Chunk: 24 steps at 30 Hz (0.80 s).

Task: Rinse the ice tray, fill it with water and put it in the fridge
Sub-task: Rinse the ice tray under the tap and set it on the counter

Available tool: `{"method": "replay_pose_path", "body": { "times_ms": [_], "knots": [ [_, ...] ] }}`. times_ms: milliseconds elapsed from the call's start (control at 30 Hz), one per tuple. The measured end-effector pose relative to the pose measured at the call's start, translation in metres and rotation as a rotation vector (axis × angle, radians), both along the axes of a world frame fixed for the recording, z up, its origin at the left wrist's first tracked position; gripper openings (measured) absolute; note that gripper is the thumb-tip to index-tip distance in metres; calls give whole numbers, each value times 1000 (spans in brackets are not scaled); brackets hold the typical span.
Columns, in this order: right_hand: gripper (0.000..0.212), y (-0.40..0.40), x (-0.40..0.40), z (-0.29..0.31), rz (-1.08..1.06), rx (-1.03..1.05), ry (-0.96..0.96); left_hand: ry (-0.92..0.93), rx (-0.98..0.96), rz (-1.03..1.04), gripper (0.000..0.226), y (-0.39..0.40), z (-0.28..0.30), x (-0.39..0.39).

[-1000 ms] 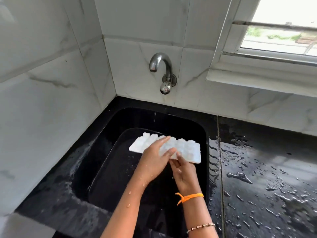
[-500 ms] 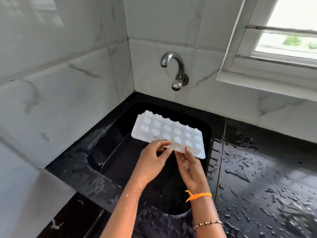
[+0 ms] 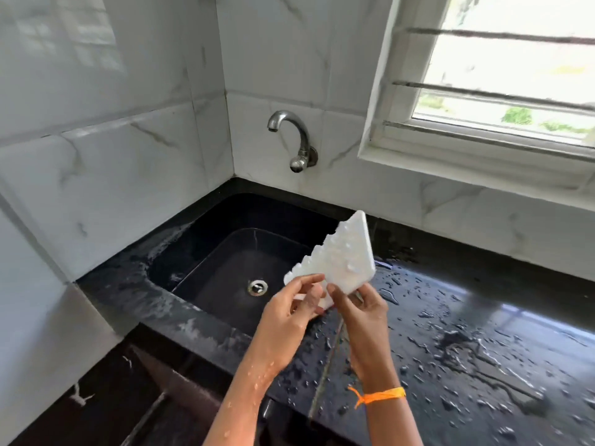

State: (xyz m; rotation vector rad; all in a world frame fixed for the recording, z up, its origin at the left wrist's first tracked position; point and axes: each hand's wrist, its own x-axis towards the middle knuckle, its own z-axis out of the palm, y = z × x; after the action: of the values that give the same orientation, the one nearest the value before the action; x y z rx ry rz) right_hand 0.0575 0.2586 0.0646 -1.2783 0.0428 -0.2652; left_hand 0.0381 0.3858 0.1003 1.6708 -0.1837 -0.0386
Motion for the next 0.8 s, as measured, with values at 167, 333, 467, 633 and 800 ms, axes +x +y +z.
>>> {"method": "replay_pose_path", "body": {
  "times_ms": [167, 333, 467, 633, 800],
  "knots": [
    [36, -38, -43, 1, -156, -459, -40, 31, -99, -46, 46, -44, 4, -33],
    [46, -85, -80, 5, -300, -824, -107, 152, -140, -37, 57, -90, 4, -51],
    [50, -122, -102, 0, -337, -1046, -102, 303, -217, -30, 22, -131, -6, -55],
    [47, -186, -122, -10, -211, -933, 39, 406, -240, -104, 21, -184, -30, -59],
    [30, -266, -141, -34, -437, -926, 248, 533, -202, -98, 20, -239, -56, -57]
  ]
}}
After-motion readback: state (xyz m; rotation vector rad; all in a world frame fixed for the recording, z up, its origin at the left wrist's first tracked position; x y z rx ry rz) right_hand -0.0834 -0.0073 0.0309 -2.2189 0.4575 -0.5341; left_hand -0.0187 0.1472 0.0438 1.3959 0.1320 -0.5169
